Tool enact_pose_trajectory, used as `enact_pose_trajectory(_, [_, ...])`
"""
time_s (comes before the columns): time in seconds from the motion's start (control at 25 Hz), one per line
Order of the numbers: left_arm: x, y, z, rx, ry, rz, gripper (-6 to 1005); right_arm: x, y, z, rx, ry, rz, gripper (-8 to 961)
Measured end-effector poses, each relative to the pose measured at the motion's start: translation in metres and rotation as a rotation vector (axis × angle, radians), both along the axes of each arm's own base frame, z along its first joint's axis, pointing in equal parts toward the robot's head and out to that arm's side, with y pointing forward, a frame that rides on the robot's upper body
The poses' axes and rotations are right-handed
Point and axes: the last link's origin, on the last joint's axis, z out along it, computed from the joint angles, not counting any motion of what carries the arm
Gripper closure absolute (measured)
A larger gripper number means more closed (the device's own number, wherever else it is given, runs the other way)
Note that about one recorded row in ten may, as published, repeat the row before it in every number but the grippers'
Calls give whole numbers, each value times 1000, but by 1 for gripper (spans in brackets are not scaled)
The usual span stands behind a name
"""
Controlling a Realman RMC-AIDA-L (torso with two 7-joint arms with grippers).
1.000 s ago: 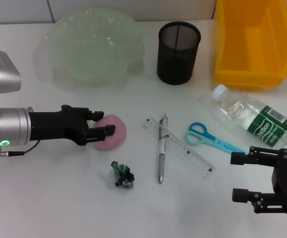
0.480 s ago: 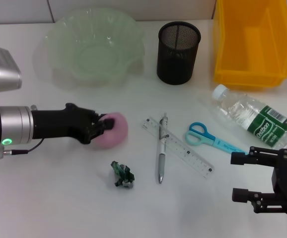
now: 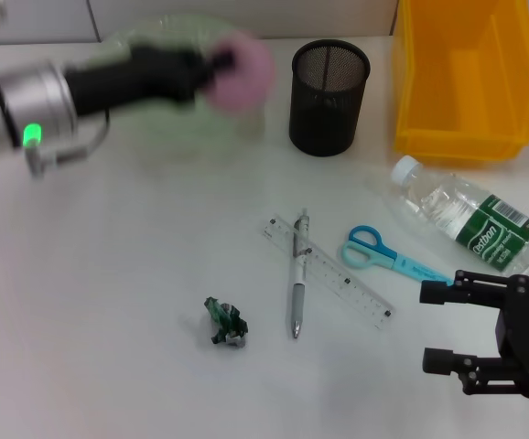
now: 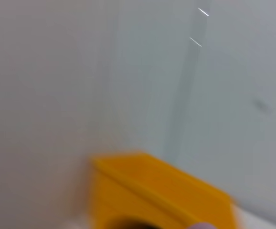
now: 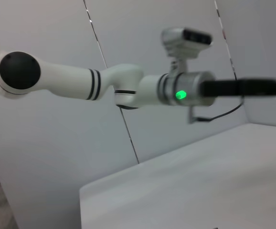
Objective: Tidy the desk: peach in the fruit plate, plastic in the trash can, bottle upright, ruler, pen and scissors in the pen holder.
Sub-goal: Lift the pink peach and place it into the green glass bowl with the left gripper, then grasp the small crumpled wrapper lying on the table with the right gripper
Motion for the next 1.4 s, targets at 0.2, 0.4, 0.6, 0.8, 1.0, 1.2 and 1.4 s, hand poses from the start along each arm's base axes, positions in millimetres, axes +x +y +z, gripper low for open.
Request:
enact_pose_trajectory(0.2, [-3,39,7,169,27,181,945,-1,-1,-2,-1,10,4,192])
enact_pose_trajectory(0.4, [-14,39,5,202,12,237,892,0,-2,-3,7,18,1,192])
enact_pose_trajectory(0.6, [-26,31,14,257,-70,255,838,-2,1,-2,10,21,9,192])
enact_pose_trajectory(0.8, [-32,16,21,255,-143,230,586,-6,6,-1,27,39,15,192])
enact_pose_trajectory(1.0, [-41,-28,29,228,-225,72,387,-6,21,17,127,102,-78,192])
enact_pose_trajectory(1.2, [-62,-76,18,81,-164,-13,235,-18,50,51,96,87,-171,192])
enact_pose_trajectory(1.4, [-79,-116,9,-41,-122,-58,202,-55,80,84,-12,-140,-206,193])
